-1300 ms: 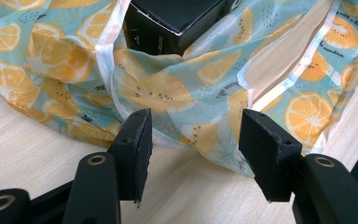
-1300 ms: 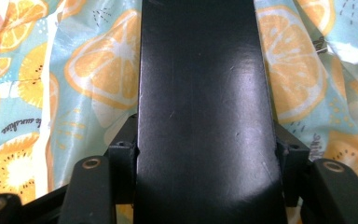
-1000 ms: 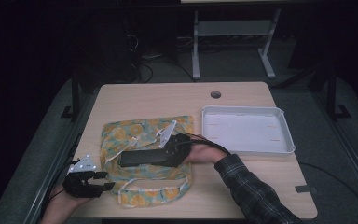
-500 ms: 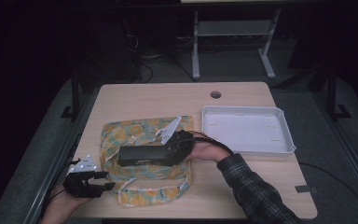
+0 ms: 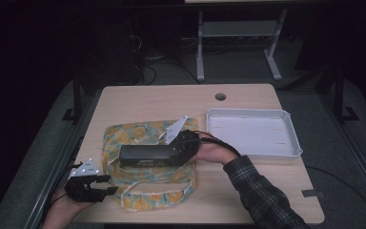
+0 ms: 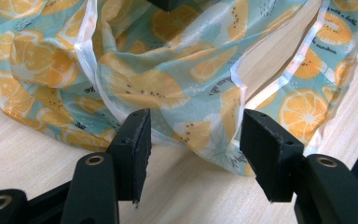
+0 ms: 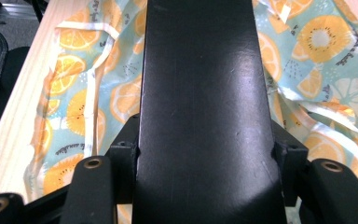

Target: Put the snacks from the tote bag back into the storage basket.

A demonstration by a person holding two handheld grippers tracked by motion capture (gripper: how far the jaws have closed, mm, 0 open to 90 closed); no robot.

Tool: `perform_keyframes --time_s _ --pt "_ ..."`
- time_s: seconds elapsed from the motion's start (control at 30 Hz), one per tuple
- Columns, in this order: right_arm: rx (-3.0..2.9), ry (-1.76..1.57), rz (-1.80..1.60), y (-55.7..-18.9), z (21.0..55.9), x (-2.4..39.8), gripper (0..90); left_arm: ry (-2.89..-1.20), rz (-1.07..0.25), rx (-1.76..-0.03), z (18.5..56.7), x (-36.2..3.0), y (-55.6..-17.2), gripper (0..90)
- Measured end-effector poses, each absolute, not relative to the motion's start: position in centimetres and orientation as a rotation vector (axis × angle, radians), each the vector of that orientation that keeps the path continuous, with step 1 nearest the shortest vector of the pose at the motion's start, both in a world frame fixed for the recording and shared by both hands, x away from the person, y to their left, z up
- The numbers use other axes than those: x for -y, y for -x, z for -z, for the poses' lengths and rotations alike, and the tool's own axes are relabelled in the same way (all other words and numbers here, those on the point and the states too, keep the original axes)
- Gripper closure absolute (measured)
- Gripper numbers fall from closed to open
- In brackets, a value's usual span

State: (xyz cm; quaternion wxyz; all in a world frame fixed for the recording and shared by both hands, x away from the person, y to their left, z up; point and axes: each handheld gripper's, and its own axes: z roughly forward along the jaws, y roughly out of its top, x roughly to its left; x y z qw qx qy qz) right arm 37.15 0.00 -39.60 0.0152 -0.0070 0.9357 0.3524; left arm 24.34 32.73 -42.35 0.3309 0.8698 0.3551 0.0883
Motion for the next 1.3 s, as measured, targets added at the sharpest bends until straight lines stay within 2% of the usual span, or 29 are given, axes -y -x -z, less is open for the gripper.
perform_keyframes --time_s 0.9,1.03,1.3 --pt "-2.883 -0.058 -1.117 -36.5 37.6 2.9 41.6 -2.273 -0.227 -0.906 42.2 -32.6 -24.2 41.7" --pt "-2.88 -0.084 -1.113 -36.4 37.4 3.6 41.6 -2.268 -0.232 -0.9 42.1 -32.5 -24.2 36.8" --pt "-2.858 -0.151 -1.111 -36.3 37.1 5.6 41.6 -2.269 -0.261 -0.915 42.0 -32.0 -24.2 18.9"
